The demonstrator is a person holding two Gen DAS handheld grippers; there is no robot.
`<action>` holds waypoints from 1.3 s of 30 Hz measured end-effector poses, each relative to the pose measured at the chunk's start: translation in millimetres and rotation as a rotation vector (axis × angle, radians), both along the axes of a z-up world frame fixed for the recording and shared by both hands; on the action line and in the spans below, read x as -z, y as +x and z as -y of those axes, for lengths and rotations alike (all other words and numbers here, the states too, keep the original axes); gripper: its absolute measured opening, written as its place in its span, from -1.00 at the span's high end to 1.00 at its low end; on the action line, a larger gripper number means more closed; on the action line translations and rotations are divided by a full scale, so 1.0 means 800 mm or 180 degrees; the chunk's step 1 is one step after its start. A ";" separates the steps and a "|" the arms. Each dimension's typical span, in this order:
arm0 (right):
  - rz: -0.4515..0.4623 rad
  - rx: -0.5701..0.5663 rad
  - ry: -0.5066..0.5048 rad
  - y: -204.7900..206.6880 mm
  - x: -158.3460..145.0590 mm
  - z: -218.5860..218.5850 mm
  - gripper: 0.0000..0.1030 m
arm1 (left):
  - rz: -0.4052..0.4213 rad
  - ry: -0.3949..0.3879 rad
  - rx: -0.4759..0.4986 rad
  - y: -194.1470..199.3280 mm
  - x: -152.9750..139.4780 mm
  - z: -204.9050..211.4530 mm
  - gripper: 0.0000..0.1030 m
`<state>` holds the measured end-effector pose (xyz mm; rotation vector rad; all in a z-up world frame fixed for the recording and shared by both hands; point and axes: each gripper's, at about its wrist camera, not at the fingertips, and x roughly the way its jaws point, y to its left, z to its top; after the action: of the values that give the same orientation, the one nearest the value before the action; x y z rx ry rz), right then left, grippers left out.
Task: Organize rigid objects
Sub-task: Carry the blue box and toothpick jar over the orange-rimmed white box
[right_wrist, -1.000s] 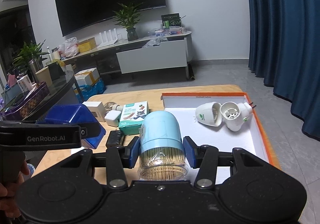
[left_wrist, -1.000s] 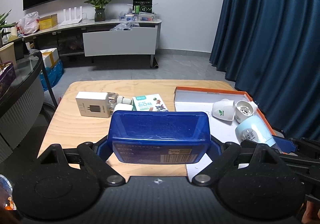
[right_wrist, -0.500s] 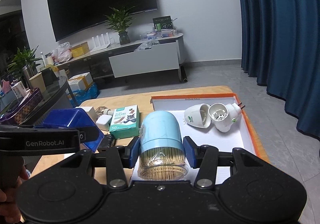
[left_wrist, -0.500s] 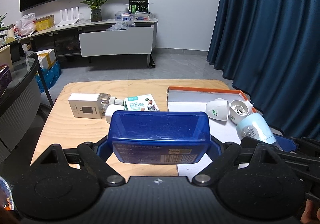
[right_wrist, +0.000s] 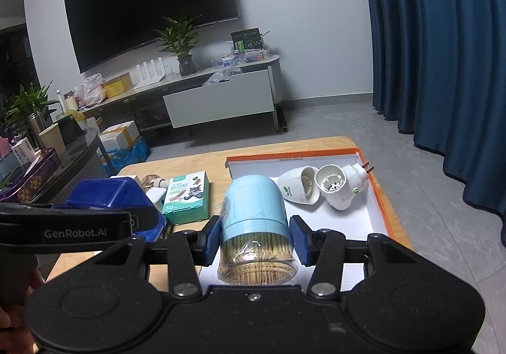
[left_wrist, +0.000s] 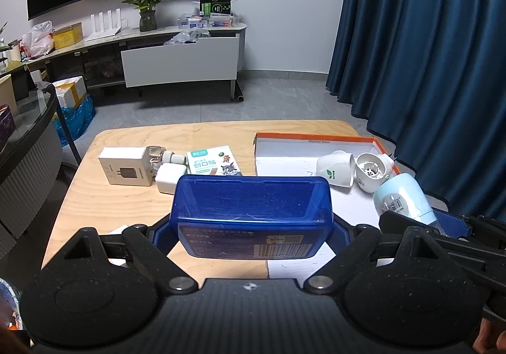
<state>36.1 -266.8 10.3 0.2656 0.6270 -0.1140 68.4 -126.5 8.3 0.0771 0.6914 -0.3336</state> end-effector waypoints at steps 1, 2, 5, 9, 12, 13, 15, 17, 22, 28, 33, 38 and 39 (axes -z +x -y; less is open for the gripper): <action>0.0000 0.0008 0.0000 -0.001 -0.001 -0.001 -0.12 | -0.0001 0.0002 0.0005 0.000 0.000 0.001 -0.79; 0.0000 0.0016 0.0001 -0.001 -0.001 0.000 -0.12 | 0.0000 0.0007 0.0010 0.000 0.000 0.003 -0.79; 0.0000 0.0037 0.0002 -0.003 -0.001 0.003 -0.12 | 0.0001 0.0013 0.0025 0.000 0.001 0.007 -0.79; 0.0000 0.0056 0.0004 -0.003 -0.002 0.007 -0.12 | -0.0012 0.0013 0.0037 0.001 0.002 0.010 -0.79; -0.0004 0.0068 0.0005 -0.003 -0.001 0.009 -0.12 | -0.0020 0.0016 0.0051 0.002 0.002 0.011 -0.79; -0.0006 0.0072 0.0004 -0.003 -0.001 0.010 -0.12 | -0.0020 0.0022 0.0055 0.002 0.002 0.012 -0.79; -0.0007 0.0080 0.0008 -0.002 -0.001 0.011 -0.12 | -0.0024 0.0026 0.0060 0.003 0.003 0.014 -0.79; -0.0008 0.0094 0.0009 -0.002 0.000 0.013 -0.12 | -0.0028 0.0034 0.0061 0.004 0.004 0.016 -0.79; -0.0019 0.0115 0.0009 -0.001 0.002 0.019 -0.12 | -0.0044 0.0040 0.0074 0.005 0.005 0.019 -0.79; -0.0021 0.0149 0.0016 0.000 0.003 0.024 -0.12 | -0.0054 0.0058 0.0100 0.005 0.007 0.025 -0.79; -0.0031 0.0169 0.0025 0.004 0.007 0.028 -0.12 | -0.0063 0.0062 0.0122 0.006 0.008 0.029 -0.79; -0.0046 0.0190 0.0037 0.007 0.012 0.032 -0.12 | -0.0083 0.0071 0.0142 0.008 0.011 0.031 -0.79; -0.0048 0.0196 0.0038 0.007 0.013 0.033 -0.12 | -0.0089 0.0072 0.0144 0.009 0.012 0.031 -0.79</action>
<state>41.9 -293.3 -0.1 0.2958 0.6349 -0.1716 75.4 -151.5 -1.1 0.1098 0.7219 -0.3709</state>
